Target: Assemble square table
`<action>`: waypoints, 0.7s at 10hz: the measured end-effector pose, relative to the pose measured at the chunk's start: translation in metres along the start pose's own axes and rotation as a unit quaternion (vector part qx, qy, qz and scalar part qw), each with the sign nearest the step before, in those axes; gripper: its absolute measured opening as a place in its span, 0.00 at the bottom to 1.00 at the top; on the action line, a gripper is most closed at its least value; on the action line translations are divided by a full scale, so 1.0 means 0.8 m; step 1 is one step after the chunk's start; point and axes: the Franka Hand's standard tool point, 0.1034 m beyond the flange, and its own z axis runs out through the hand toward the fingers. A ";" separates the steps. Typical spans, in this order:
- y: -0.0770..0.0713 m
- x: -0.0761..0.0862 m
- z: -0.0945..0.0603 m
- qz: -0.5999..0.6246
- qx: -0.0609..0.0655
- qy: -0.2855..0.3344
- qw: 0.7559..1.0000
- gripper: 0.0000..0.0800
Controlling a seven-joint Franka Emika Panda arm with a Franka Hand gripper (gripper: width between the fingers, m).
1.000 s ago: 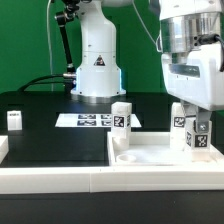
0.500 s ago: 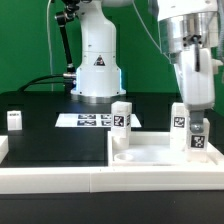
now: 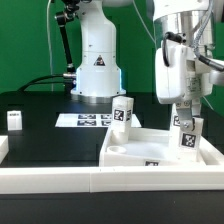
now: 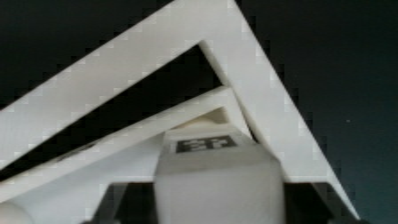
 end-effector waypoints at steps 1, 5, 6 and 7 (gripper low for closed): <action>-0.002 0.002 0.000 0.001 0.002 0.002 1.000 0.38; 0.001 0.002 -0.002 -0.083 -0.038 0.011 0.996 0.77; -0.008 -0.004 -0.007 -0.127 -0.058 0.013 0.990 0.77; -0.019 -0.010 -0.010 -0.164 -0.057 0.007 0.985 0.80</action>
Offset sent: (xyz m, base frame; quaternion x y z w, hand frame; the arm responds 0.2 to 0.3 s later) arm 0.0000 0.0000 0.0000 0.0000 0.0000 0.0000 1.0000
